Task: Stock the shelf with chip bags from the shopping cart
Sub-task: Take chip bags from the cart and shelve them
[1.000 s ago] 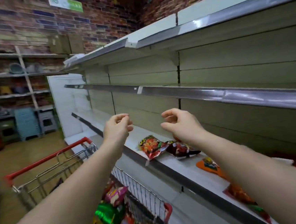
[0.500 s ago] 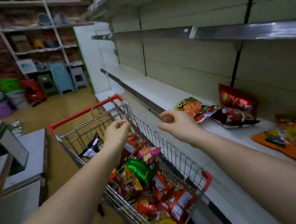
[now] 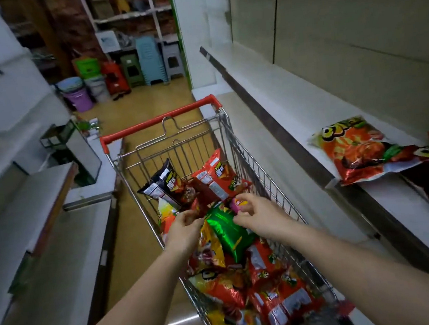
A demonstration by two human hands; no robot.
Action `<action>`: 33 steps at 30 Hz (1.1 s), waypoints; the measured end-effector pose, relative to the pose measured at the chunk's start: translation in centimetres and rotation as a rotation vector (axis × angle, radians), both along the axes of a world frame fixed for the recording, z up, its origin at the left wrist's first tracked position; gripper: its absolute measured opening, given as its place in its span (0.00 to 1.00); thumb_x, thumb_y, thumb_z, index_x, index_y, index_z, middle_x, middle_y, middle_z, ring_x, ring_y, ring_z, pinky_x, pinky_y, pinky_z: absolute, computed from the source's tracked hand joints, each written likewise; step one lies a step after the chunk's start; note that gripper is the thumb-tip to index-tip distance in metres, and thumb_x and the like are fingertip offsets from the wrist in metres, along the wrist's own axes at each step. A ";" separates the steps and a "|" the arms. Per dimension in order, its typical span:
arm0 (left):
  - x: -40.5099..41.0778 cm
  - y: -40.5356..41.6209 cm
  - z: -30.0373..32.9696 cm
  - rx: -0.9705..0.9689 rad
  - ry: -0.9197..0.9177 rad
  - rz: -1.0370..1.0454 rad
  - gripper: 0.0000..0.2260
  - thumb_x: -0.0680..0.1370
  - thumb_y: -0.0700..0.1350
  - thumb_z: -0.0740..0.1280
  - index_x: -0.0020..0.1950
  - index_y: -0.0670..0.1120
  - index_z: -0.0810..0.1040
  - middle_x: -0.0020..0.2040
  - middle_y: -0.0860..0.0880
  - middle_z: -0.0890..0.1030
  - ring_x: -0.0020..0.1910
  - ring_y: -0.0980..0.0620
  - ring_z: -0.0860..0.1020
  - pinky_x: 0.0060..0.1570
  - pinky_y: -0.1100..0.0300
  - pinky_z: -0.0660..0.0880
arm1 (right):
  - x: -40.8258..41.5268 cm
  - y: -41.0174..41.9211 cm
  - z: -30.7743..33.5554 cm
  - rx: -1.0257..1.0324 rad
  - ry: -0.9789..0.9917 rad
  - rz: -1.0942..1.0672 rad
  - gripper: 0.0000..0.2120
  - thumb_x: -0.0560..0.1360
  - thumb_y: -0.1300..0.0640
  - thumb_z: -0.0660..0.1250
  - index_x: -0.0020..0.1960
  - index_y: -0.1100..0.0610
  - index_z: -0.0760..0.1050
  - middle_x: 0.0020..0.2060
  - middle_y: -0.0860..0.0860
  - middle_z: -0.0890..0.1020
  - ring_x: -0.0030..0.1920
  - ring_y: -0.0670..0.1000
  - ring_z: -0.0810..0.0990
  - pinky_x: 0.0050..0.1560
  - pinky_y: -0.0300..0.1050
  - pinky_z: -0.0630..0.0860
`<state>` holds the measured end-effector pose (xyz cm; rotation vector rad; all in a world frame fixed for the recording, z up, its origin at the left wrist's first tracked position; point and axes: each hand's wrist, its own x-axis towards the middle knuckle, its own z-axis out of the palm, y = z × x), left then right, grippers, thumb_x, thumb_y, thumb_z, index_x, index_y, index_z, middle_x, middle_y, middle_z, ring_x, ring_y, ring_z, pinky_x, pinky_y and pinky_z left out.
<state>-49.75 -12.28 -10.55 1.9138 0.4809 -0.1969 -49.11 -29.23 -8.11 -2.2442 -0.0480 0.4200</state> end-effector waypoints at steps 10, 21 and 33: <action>0.0 3.1 -5.3 0.055 0.153 0.130 0.18 0.79 0.45 0.65 0.68 0.47 0.67 0.53 0.49 0.74 0.50 0.51 0.73 0.47 0.59 0.70 | 4.3 4.6 -7.3 -0.039 0.220 0.221 0.27 0.77 0.53 0.64 0.74 0.53 0.60 0.64 0.54 0.74 0.61 0.54 0.74 0.57 0.45 0.71; 7.6 7.0 -8.6 0.150 0.129 0.060 0.28 0.78 0.46 0.65 0.76 0.50 0.58 0.71 0.45 0.68 0.63 0.43 0.73 0.61 0.47 0.74 | 10.2 11.0 -11.7 0.002 0.330 0.136 0.27 0.76 0.54 0.65 0.73 0.53 0.62 0.62 0.54 0.76 0.58 0.54 0.76 0.59 0.45 0.72; 14.4 8.4 -13.3 -0.008 0.355 0.189 0.35 0.76 0.47 0.65 0.78 0.47 0.48 0.72 0.39 0.65 0.67 0.38 0.69 0.65 0.46 0.69 | 13.8 13.7 -16.3 0.095 0.406 -0.075 0.22 0.78 0.58 0.61 0.72 0.56 0.64 0.55 0.56 0.80 0.56 0.55 0.77 0.59 0.46 0.71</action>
